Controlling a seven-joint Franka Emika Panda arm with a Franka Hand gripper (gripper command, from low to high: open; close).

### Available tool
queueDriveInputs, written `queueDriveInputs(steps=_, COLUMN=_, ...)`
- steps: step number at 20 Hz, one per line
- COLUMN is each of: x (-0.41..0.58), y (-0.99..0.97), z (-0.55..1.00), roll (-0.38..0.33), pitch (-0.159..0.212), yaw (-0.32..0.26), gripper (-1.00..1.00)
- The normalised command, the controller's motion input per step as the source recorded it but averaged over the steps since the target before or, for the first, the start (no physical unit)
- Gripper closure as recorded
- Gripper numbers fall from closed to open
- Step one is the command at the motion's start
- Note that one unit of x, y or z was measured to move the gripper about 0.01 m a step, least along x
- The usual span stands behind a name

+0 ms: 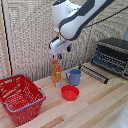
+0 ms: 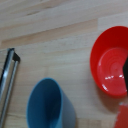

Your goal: Kindly position your hand close to the oven tray's handle. Softly yet firmly grasp the handle using your hand. Slowly and with caution, draw the tray out until it is fully stretched out.

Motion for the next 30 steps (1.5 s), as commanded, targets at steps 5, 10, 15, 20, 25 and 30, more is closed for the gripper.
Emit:
queueDriveInputs(steps=5, x=-0.178, y=-0.4, z=0.0, roll=-0.355, pitch=-0.071, yaw=0.098, gripper=-1.0)
queueDriveInputs(steps=10, x=-0.182, y=-0.41, z=0.0, roll=-0.33, pitch=-0.066, yaw=0.119, gripper=-1.0)
queueDriveInputs(steps=15, x=-0.237, y=-0.29, z=0.0, roll=-0.302, pitch=-0.1, yaw=0.192, gripper=-1.0)
queueDriveInputs(steps=20, x=-0.292, y=-0.34, z=-0.03, roll=-0.291, pitch=-0.086, yaw=0.174, gripper=-1.0)
queueDriveInputs(steps=25, x=-0.303, y=-0.44, z=-0.11, roll=-0.262, pitch=-0.072, yaw=0.151, gripper=-1.0)
queueDriveInputs(steps=30, x=-0.334, y=-0.6, z=-0.32, roll=-0.195, pitch=-0.059, yaw=0.122, gripper=-1.0)
